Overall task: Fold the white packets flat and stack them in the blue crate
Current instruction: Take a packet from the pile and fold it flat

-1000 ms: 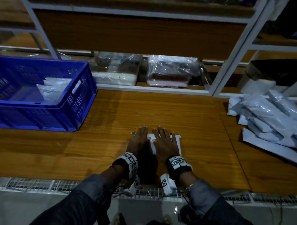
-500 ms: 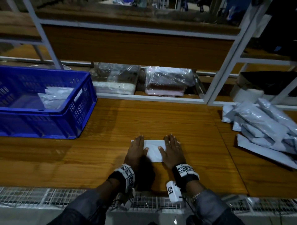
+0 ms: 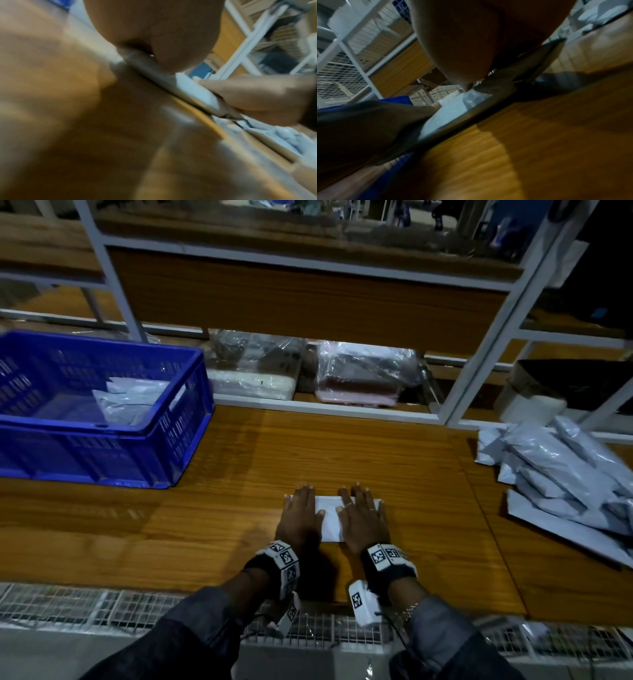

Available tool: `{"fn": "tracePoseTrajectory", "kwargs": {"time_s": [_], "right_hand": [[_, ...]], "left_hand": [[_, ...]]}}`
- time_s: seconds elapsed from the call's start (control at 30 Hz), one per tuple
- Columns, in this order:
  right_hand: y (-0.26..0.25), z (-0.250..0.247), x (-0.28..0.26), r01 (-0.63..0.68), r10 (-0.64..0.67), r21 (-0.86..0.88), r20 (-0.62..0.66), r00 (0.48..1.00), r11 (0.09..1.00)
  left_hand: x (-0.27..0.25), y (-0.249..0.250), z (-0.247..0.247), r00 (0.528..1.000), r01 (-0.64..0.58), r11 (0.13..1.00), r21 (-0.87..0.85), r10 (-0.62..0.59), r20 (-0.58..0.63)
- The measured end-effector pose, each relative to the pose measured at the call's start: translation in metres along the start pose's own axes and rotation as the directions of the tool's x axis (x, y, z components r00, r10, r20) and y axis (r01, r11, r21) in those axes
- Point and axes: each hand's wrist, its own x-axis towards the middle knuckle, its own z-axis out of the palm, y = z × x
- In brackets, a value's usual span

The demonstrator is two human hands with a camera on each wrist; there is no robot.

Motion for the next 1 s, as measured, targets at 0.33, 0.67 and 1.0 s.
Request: {"fn": "tracePoseTrajectory", "kwargs": {"time_s": [0.33,0.67,1.0], "right_hand": [[-0.013,0.017,-0.004,0.03,-0.036,-0.099,-0.054,0.998,0.995],[0.021,0.007,-0.006,-0.04,0.042,0.031,-0.043,0.998,0.999],[0.02,0.013,-0.005,-0.068,0.071,0.098,-0.027,0.997,0.993]], "left_hand": [[-0.002,-0.004,0.016,0.995,-0.101,0.991,0.09,0.101,0.009],[-0.013,-0.032,0.013,0.991,-0.132,0.99,-0.059,0.131,-0.014],[-0.009,-0.037,0.017,0.985,-0.174,0.97,-0.169,0.171,-0.033]]}}
